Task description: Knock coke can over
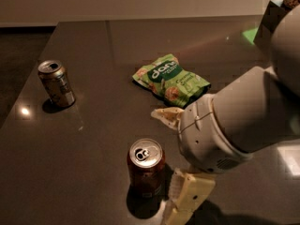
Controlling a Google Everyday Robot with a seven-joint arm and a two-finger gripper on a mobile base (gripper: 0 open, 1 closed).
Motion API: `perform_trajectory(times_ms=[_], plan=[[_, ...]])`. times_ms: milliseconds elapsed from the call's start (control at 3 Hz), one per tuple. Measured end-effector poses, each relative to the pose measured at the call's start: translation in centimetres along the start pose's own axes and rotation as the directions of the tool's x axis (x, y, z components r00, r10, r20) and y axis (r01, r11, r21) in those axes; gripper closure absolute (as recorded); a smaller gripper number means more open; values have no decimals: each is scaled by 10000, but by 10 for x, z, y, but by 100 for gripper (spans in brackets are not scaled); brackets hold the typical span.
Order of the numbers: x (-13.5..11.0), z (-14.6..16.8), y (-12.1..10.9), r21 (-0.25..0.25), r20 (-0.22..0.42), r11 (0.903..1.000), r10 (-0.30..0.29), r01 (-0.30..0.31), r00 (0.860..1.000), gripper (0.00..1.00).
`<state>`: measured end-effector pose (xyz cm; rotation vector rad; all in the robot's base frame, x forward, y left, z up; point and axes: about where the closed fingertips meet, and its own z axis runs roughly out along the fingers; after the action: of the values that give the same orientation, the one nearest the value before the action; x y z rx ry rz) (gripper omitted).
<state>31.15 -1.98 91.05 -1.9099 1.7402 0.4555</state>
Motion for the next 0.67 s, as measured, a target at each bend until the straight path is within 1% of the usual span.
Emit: perform_trajectory(times_ms=[333,667], plan=[[-8,13,-7,-64,292,9999,159,-157,9994,0],[-8,21,-16,-286,501,9990,361,-347,9981,18]])
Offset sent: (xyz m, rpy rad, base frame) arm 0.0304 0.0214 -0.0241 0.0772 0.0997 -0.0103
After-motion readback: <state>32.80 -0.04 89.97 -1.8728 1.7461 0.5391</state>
